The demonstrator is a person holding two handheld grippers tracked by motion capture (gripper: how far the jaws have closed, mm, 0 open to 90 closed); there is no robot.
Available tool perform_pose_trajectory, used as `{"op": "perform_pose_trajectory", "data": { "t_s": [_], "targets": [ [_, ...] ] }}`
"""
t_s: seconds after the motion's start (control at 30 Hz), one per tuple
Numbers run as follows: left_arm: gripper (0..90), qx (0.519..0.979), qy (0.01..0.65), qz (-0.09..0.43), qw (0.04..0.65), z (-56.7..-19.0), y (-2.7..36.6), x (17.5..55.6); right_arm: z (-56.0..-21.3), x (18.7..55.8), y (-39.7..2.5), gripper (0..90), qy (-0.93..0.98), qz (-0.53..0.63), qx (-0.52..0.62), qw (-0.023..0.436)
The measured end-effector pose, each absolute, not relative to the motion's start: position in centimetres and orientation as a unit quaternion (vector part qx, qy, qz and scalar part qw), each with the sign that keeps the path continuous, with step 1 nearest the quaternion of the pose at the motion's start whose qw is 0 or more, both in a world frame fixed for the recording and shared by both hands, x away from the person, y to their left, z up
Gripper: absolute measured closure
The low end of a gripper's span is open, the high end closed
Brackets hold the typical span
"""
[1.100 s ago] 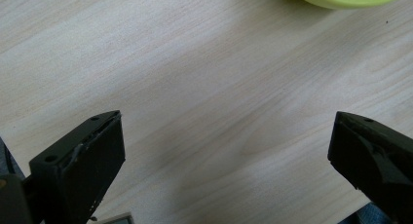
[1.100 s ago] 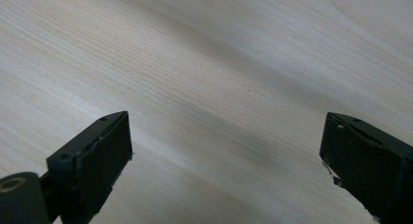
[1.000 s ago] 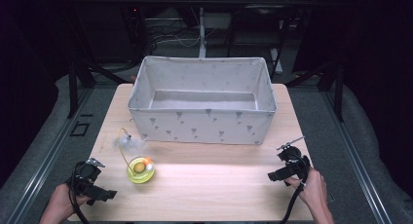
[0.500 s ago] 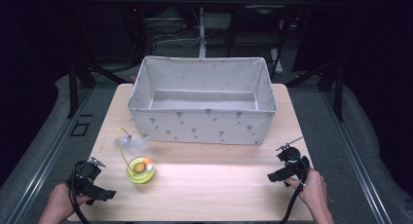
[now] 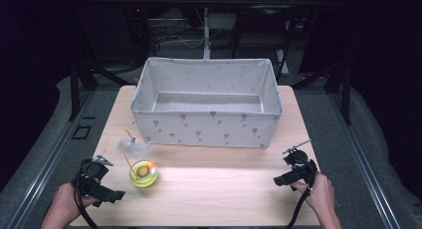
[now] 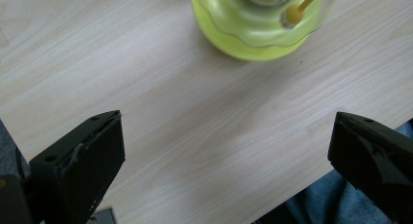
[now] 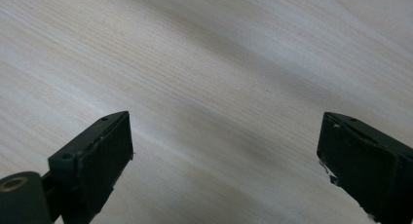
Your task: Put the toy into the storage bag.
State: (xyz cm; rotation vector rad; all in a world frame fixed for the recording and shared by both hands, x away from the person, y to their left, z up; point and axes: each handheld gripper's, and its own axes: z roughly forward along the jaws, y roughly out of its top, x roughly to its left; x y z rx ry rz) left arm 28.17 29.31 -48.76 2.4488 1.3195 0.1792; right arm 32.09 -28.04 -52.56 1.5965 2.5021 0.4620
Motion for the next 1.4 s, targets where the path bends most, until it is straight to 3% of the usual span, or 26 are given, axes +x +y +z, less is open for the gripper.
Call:
{"op": "perform_pose_trajectory", "data": {
  "t_s": [1.23,1.3,1.4],
  "targets": [
    [0.5,0.881,0.424,0.067,0.198,-42.4,25.7,31.2,-52.1,31.7,-27.8,6.0,0.833,0.141,0.529,0.082],
    [3.6,0.881,0.422,0.069,0.202,-42.1,25.6,31.3,-52.1,31.7,-27.8,6.0,0.833,0.142,0.529,0.080],
    [15.0,0.880,0.420,0.075,0.207,-41.7,25.4,31.5,-52.1,31.7,-27.8,6.1,0.833,0.142,0.529,0.079]
  ]
}}
